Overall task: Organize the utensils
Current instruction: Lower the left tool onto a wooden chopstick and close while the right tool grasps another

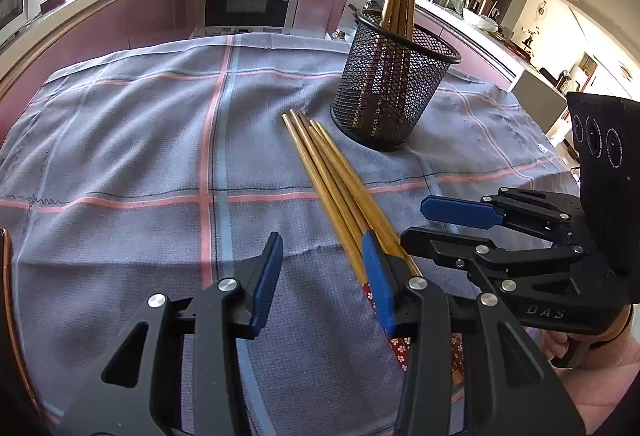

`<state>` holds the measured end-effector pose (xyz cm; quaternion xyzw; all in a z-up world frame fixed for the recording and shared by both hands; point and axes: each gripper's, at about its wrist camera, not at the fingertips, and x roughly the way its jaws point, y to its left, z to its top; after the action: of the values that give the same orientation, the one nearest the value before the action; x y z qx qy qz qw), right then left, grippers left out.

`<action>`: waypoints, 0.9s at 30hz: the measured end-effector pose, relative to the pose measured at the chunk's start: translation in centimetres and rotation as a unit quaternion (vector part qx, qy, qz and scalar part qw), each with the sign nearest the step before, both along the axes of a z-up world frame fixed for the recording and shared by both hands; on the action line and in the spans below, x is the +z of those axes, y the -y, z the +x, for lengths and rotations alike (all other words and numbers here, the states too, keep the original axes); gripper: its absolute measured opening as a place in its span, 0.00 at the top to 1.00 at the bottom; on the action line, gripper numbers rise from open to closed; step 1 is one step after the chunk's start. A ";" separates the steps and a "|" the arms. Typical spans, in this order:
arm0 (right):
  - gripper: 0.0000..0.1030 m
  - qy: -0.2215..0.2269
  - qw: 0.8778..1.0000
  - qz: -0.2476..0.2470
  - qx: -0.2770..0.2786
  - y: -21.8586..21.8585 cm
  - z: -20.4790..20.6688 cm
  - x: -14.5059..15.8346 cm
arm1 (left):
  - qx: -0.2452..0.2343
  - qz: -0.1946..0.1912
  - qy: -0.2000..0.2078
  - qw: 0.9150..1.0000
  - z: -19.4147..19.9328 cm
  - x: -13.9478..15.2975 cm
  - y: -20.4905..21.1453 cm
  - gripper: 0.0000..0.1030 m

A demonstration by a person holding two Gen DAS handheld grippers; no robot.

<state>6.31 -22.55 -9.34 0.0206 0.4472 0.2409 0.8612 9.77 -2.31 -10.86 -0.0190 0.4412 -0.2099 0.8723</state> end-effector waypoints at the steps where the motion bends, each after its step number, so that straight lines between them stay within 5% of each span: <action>1: 0.66 -0.001 1.000 0.009 0.003 0.0 0.0 0.1 | 0.000 0.000 -0.001 1.000 0.0 0.0 0.0 0.60; 27: 0.77 -0.007 1.000 0.008 -0.009 0.5 0.6 -0.3 | -0.008 0.020 -0.002 1.000 0.6 -0.8 1.0 0.60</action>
<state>6.93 -23.03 -9.62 0.0333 0.4513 0.2363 0.8599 10.38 -3.32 -11.68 0.0016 0.4472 -0.2077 0.8700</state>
